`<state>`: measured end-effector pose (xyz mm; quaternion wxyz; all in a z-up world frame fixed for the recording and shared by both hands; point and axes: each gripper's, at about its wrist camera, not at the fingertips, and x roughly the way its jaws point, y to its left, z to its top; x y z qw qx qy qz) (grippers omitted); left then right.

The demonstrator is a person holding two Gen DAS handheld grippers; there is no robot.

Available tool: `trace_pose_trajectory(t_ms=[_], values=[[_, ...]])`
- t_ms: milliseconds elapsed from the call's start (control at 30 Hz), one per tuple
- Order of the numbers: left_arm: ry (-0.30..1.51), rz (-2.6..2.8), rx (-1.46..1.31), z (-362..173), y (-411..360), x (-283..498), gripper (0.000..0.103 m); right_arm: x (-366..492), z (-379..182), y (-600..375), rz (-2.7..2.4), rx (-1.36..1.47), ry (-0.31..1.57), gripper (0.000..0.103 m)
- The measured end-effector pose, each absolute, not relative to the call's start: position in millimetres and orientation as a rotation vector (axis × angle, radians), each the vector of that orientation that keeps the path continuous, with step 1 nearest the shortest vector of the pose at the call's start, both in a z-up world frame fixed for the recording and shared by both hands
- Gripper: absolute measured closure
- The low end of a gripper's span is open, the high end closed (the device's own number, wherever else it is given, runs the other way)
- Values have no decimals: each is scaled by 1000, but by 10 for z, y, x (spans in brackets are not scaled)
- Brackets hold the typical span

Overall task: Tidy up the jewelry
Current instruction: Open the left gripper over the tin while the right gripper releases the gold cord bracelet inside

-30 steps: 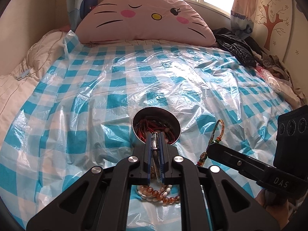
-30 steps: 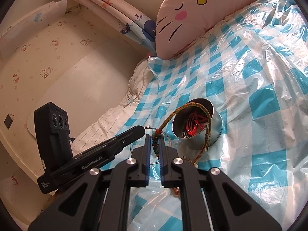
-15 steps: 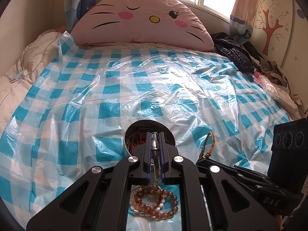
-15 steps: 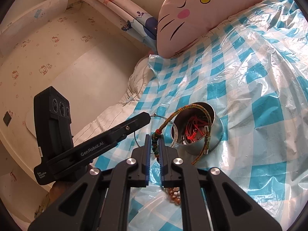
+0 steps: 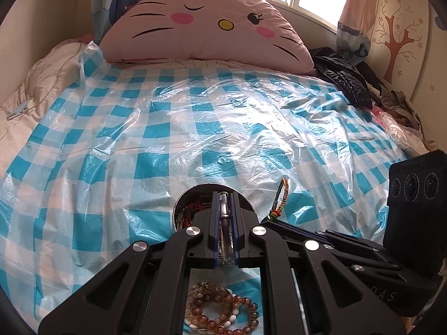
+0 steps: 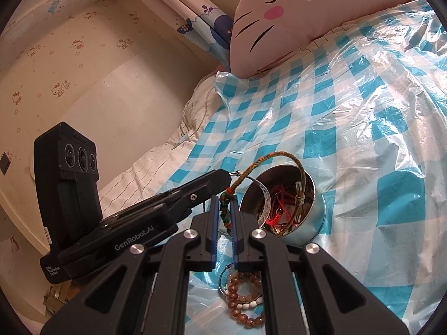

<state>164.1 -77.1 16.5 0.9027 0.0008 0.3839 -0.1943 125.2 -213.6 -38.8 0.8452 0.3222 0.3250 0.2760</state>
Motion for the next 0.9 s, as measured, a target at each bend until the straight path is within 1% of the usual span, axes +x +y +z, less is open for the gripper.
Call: trace_pose_trajectory(t_ms=[267,367,467,500,600,667,900], values=[[841,-393,-56,-45,-712,1853,96,1488,-510,-2074,569,631,747,94],[896,-392,-98,-183,-658,1972,95,1593,-583,-2005,551,591,806,94],[913,-362,-112,-258,-597,2013,93,1684,-665,-1905,534,543,866,94],[912,-353,-118,-268,-569,2019,92,1700,-687,-1879,525,530,877,92],[908,-324,-156,-272,-454,2038,84,1734,-734,-1798,503,478,903,64],[899,-307,-174,-268,-392,2039,77,1745,-748,-1739,523,456,913,64],[883,-289,-203,-221,-275,2013,66,1711,-749,-1730,537,451,925,64]])
